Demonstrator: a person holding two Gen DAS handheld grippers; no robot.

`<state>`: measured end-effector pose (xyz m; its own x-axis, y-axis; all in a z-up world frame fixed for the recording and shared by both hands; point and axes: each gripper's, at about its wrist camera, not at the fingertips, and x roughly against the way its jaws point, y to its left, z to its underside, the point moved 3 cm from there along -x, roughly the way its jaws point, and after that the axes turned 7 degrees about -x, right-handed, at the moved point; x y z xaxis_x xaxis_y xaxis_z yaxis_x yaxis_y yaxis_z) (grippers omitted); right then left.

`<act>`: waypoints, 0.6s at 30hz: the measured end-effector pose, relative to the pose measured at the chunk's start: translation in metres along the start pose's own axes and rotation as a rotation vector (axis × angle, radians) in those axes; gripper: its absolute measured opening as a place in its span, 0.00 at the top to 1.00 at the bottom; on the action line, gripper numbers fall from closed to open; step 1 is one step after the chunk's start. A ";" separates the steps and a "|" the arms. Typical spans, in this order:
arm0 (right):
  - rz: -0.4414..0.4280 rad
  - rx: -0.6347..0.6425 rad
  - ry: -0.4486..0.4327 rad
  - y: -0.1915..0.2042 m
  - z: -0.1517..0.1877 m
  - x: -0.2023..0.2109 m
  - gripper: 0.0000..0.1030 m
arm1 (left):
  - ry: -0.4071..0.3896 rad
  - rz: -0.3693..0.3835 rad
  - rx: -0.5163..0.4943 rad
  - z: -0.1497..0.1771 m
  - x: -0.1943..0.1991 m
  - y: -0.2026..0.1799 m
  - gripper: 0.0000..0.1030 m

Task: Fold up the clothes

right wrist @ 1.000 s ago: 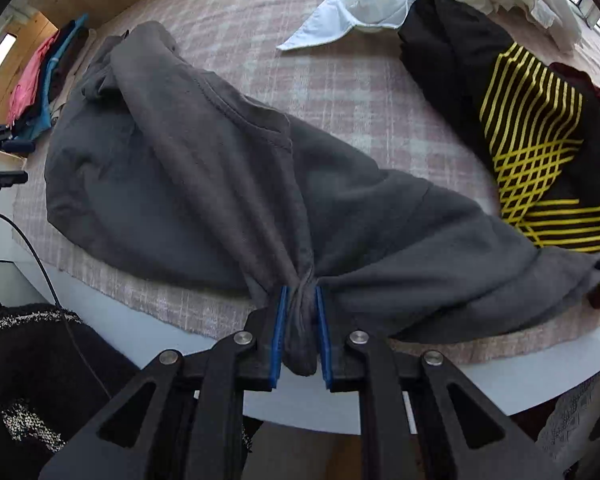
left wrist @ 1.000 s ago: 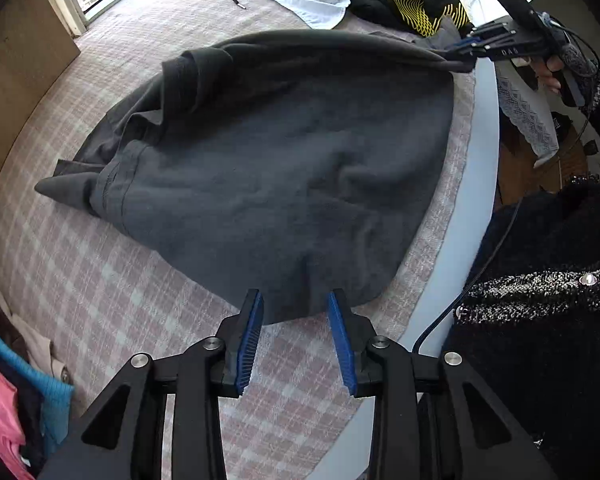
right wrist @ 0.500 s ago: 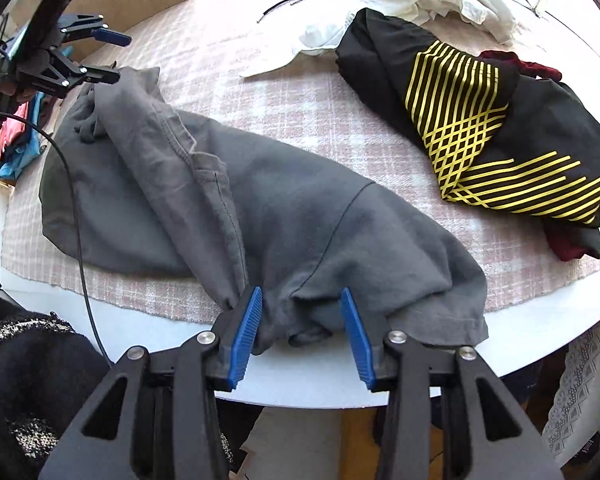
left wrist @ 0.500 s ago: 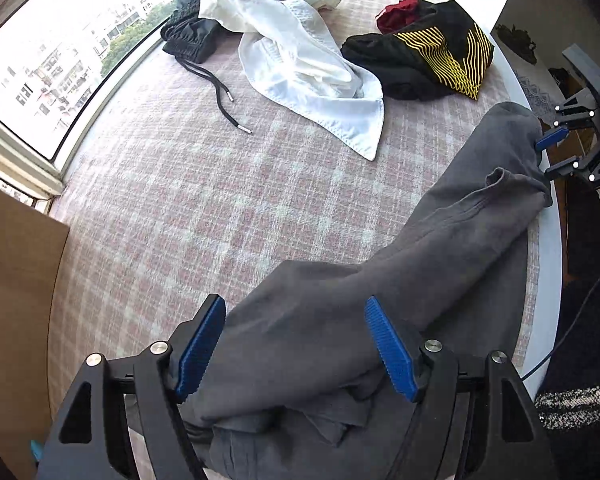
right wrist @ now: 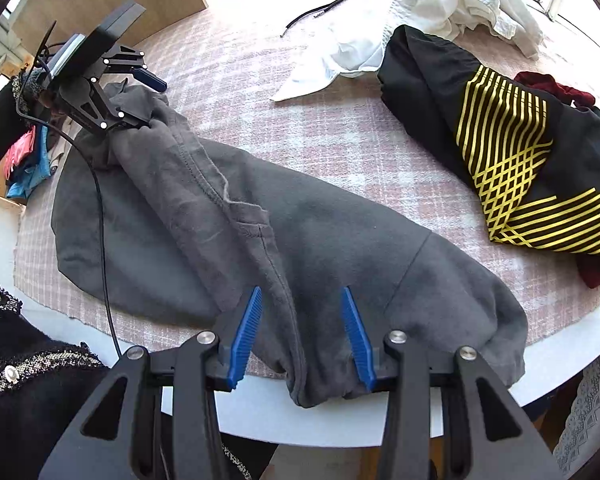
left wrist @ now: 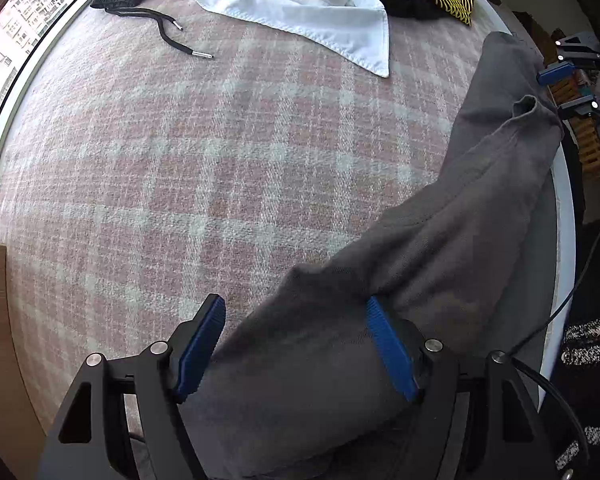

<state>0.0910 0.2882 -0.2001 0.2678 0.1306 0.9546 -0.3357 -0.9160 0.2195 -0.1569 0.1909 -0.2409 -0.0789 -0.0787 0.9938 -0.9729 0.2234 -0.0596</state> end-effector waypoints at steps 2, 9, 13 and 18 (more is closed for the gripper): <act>-0.007 -0.012 0.003 -0.003 0.000 -0.002 0.60 | -0.011 0.005 0.000 0.003 -0.003 -0.002 0.32; -0.057 0.021 0.016 0.006 0.005 -0.008 0.55 | -0.091 0.029 0.093 0.022 0.009 -0.009 0.86; -0.034 0.078 0.042 0.013 0.011 -0.018 0.55 | -0.120 0.048 0.179 0.042 0.023 -0.015 0.95; -0.015 0.108 0.081 0.020 0.023 -0.020 0.97 | -0.245 0.011 0.247 0.070 0.075 -0.028 0.95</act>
<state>0.0994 0.2590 -0.2194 0.1969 0.1704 0.9655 -0.2316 -0.9489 0.2146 -0.1503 0.1109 -0.1717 -0.1107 -0.3149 0.9426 -0.9925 -0.0140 -0.1213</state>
